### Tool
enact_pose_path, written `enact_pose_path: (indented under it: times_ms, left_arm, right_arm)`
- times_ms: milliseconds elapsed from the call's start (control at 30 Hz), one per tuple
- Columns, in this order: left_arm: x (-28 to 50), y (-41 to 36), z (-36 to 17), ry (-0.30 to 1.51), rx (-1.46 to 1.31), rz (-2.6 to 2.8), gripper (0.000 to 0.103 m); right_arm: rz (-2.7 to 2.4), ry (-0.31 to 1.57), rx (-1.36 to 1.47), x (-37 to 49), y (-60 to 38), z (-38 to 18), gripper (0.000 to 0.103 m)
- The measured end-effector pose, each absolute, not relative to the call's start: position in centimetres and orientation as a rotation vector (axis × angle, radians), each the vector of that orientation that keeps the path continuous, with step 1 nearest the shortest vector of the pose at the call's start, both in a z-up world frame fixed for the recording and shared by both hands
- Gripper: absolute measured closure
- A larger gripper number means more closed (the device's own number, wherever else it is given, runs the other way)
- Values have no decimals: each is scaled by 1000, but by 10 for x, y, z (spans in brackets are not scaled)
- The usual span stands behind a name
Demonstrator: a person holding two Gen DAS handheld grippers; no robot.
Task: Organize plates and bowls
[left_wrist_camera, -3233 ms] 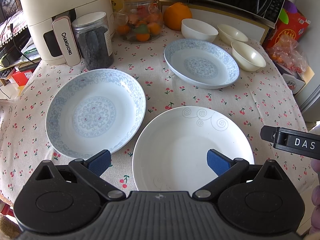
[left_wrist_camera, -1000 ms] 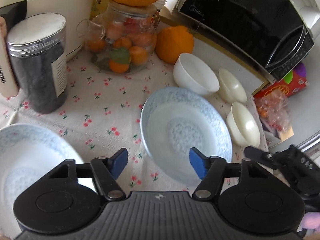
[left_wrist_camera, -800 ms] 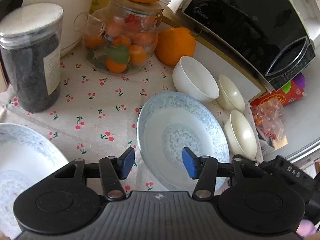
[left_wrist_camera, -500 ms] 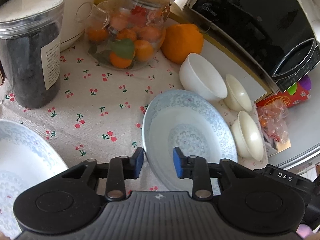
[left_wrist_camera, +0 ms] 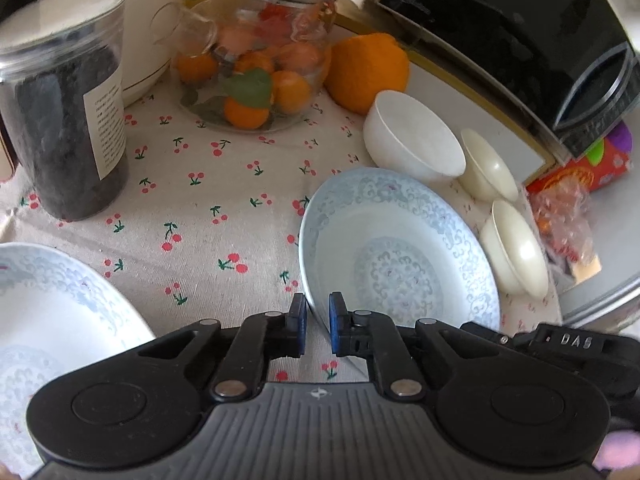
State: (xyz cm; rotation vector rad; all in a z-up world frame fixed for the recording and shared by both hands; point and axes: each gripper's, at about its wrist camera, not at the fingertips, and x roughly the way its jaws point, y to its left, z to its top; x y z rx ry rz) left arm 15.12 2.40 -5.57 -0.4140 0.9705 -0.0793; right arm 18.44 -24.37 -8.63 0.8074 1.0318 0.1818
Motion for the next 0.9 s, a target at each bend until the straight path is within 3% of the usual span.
enact_pose_path:
  times_ms: [900]
  left_arm:
    - [120, -26, -51, 1036, -151, -182, 91]
  right_arm:
    - [77, 1185, 739, 150, -275, -72, 91]
